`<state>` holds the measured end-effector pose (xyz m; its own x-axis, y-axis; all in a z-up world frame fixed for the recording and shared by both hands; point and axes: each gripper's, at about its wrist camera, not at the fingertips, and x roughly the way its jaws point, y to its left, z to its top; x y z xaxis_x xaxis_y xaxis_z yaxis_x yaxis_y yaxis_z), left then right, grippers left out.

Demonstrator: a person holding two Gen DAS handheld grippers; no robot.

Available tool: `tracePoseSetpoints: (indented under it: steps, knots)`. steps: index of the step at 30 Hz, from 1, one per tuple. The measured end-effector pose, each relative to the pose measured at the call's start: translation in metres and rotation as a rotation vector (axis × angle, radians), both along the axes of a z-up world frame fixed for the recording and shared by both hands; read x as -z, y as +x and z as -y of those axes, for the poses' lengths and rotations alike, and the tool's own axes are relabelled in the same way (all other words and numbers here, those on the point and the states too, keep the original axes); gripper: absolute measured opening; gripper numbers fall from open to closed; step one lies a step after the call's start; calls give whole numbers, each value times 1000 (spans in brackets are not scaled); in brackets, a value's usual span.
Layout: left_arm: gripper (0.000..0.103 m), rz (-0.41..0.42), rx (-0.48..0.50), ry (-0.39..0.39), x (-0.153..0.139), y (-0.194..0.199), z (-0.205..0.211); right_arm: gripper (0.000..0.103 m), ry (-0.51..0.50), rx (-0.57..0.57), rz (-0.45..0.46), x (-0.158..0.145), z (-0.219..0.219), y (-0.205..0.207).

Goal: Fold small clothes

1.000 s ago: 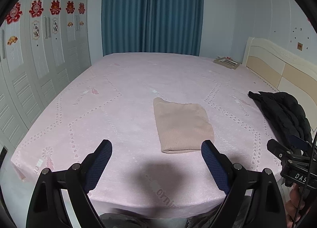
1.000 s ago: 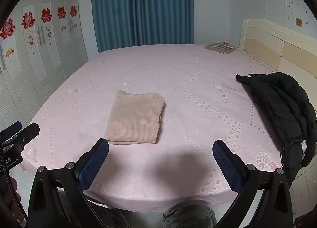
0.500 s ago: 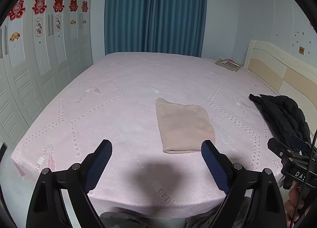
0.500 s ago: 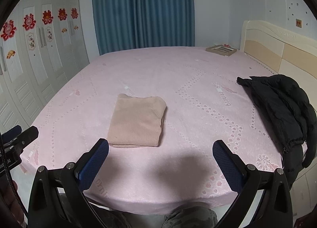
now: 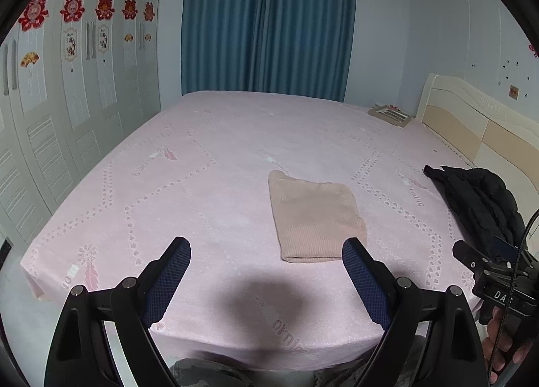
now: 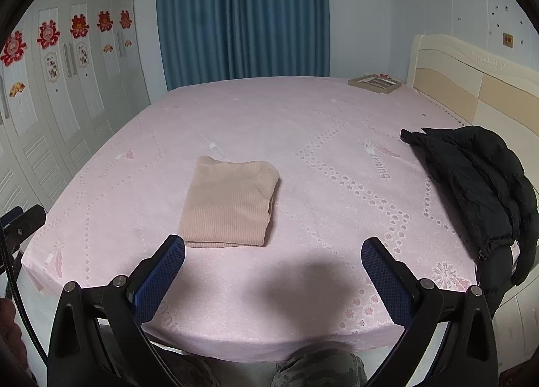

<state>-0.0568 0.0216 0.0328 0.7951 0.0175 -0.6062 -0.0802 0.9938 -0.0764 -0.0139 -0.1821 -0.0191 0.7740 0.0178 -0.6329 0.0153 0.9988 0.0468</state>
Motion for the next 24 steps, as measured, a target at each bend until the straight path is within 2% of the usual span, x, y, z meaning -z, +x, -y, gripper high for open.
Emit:
tracePoseSetpoints:
  steps: [24]
  knots:
    - [92, -3, 19, -2, -3, 4, -4, 103, 22, 20, -2, 1, 17, -4]
